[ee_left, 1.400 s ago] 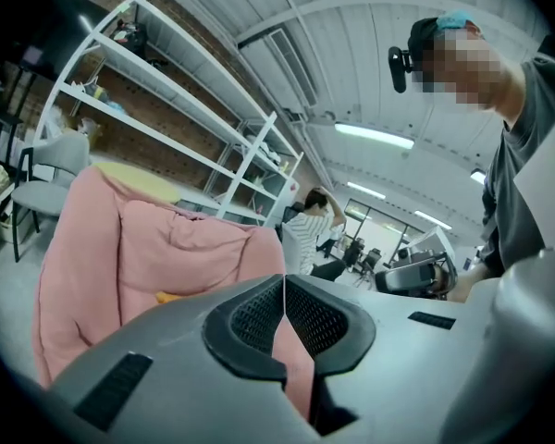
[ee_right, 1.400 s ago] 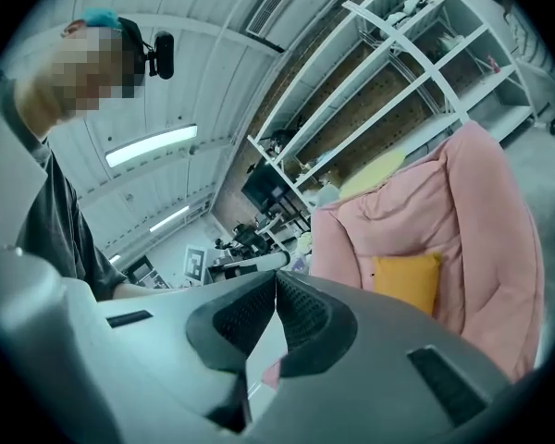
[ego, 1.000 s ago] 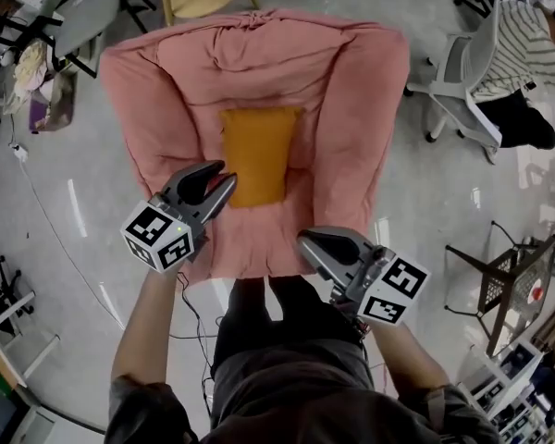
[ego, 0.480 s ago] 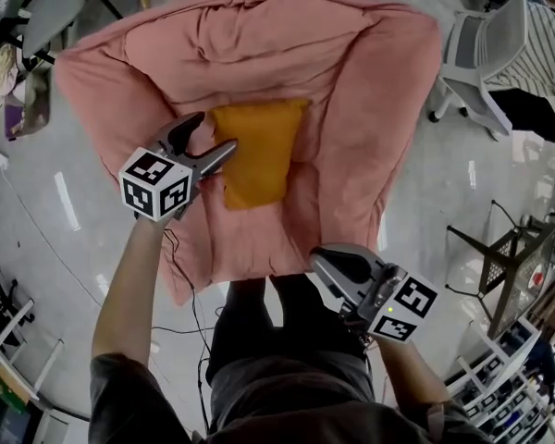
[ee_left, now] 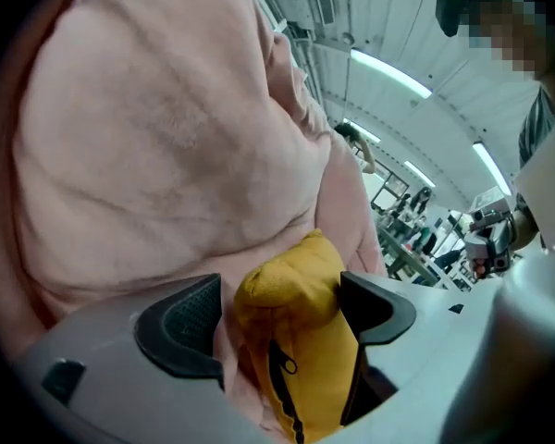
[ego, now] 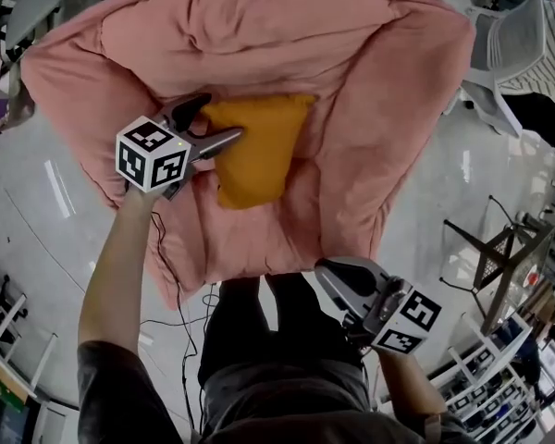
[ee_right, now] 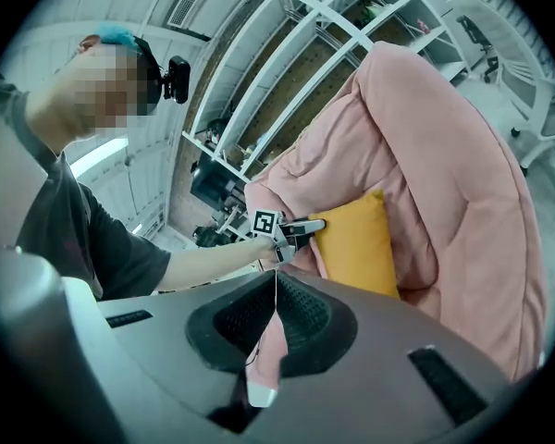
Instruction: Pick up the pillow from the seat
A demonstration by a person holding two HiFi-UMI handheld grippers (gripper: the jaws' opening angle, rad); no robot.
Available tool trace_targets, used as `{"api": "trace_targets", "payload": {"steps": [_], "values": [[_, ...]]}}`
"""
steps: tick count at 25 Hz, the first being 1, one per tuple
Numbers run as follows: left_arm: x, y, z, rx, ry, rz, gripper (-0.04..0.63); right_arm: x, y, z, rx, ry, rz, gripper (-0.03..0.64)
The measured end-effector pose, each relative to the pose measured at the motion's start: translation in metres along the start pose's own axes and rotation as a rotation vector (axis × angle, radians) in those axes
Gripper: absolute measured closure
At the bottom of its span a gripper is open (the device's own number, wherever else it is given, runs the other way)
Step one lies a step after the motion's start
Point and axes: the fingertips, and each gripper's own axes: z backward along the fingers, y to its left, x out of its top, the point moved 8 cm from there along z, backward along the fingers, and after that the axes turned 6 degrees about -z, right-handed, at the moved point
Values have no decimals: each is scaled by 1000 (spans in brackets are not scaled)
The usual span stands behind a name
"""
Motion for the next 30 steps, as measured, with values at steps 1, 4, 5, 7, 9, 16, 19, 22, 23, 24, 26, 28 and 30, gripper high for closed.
{"api": "trace_targets", "payload": {"steps": [1,4,5,7,9,16,19,22,23,24,26,28,30], "values": [[-2,1,-3,-17,-1,4,202,-2,-2,0,-4,0,-6,601],[-6,-2,-11,-45,-6,13,202,-7,-9,3,-12,4,-21,601],[-8,-4,-14,-52,-6,17,202,-8,-10,4,-13,4,-24,601],[-10,-10,-20,-70,1,22,204,-8,-12,6,-13,3,-26,601],[-15,-18,-25,-80,10,19,209,-8,-12,6,-11,2,-26,601],[-22,-56,-35,-82,12,-13,335,-10,-5,19,6,-15,-9,601],[-22,-73,-31,-76,13,-18,382,-8,3,26,12,-29,8,601],[-19,-85,-21,-66,0,0,408,-3,11,34,24,-47,26,601],[-17,-90,-16,-61,-6,5,413,-1,13,38,30,-51,31,601],[-14,-94,-10,-56,-13,11,419,1,16,42,37,-55,36,601],[-6,-105,5,-43,-35,19,428,4,23,49,50,-64,48,601],[7,-118,24,-27,-64,12,431,8,32,55,66,-74,67,601],[23,-134,45,-10,-96,-15,433,15,43,60,85,-86,90,601]]}}
